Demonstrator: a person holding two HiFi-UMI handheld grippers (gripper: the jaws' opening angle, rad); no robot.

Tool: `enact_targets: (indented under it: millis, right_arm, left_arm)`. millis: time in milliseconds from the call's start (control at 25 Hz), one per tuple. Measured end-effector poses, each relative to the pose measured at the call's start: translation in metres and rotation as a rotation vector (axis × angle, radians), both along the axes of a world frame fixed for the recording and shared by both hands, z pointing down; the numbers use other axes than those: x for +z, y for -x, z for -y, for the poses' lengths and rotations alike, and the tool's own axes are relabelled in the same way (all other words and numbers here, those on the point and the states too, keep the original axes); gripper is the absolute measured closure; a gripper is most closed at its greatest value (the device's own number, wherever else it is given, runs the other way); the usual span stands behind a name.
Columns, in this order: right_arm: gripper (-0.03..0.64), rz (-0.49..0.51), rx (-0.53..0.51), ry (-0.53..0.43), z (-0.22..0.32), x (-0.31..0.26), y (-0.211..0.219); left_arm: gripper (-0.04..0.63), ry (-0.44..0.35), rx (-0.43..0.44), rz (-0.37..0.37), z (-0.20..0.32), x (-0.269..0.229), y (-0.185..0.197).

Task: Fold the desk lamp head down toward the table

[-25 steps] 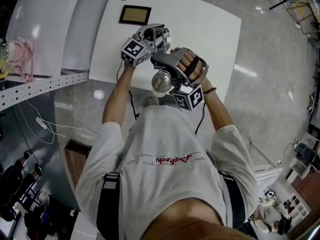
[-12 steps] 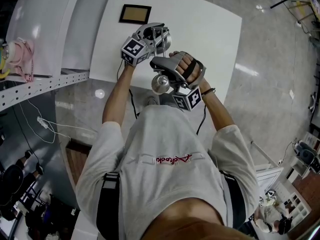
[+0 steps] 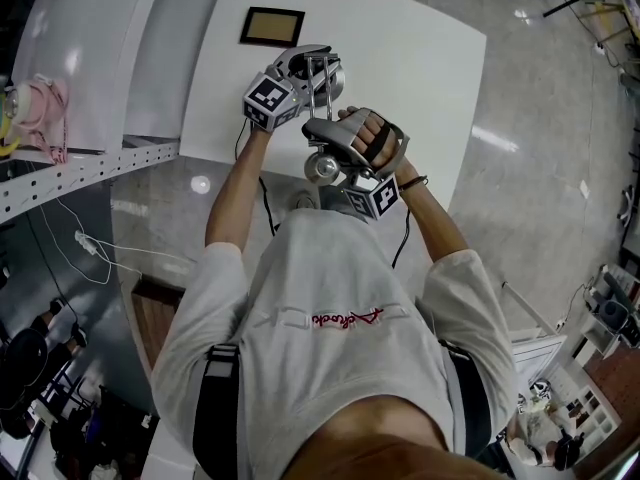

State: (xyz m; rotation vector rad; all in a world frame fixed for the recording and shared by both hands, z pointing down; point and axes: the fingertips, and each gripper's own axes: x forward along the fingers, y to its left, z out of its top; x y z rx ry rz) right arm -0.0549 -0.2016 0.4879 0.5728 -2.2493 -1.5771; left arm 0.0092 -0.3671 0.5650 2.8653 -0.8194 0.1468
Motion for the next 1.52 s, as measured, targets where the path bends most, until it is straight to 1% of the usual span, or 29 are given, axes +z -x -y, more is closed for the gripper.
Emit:
enact_targets:
  millis: [280, 480, 520, 760, 880, 1040, 1120, 1160, 1200, 1240, 1280, 1520]
  right_arm:
    - [0.492, -0.049, 0.008, 0.006, 0.002, 0.004, 0.001]
    - [0.440, -0.041, 0.035, 0.074, 0.004, 0.004, -0.006]
    - [0.426, -0.038, 0.045, 0.077, 0.004, 0.003, -0.009]
    - [0.425, -0.034, 0.139, 0.104, 0.006, 0.008, -0.033]
    - [0.425, -0.033, 0.195, 0.137, 0.012, 0.012, -0.049]
    - [0.426, -0.033, 0.246, 0.170, 0.015, 0.015, -0.061]
    - [0.448, -0.025, 0.271, 0.168, 0.016, 0.015, -0.066]
    - [0.457, -0.018, 0.285, 0.164, 0.017, 0.014, -0.068]
    - [0.473, -0.010, 0.299, 0.159, 0.017, 0.013, -0.070]
    - [0.527, -0.002, 0.311, 0.154, 0.016, 0.012, -0.071]
    - [0.586, 0.004, 0.321, 0.152, 0.015, 0.012, -0.072]
    - [0.586, 0.019, 0.336, 0.187, 0.008, 0.015, -0.069]
  left_arm:
    - [0.454, 0.014, -0.003, 0.011, 0.000, 0.001, 0.002]
    - [0.437, 0.015, -0.015, 0.015, -0.004, -0.002, 0.007]
    - [0.436, 0.012, -0.019, 0.015, -0.005, -0.003, 0.009]
    - [0.417, 0.011, -0.038, 0.005, -0.014, -0.007, 0.022]
    - [0.417, 0.012, -0.065, 0.000, -0.016, -0.009, 0.033]
    - [0.417, 0.024, -0.110, -0.011, -0.025, -0.009, 0.055]
    - [0.420, 0.017, -0.125, -0.001, -0.031, -0.010, 0.064]
    - [0.443, 0.009, -0.133, 0.013, -0.033, -0.011, 0.067]
    - [0.501, -0.002, -0.142, 0.030, -0.035, -0.011, 0.071]
    - [0.544, -0.014, -0.151, 0.043, -0.038, -0.012, 0.074]
    - [0.571, -0.022, -0.156, 0.050, -0.040, -0.013, 0.076]
    - [0.572, -0.037, -0.162, 0.040, -0.051, -0.023, 0.075]
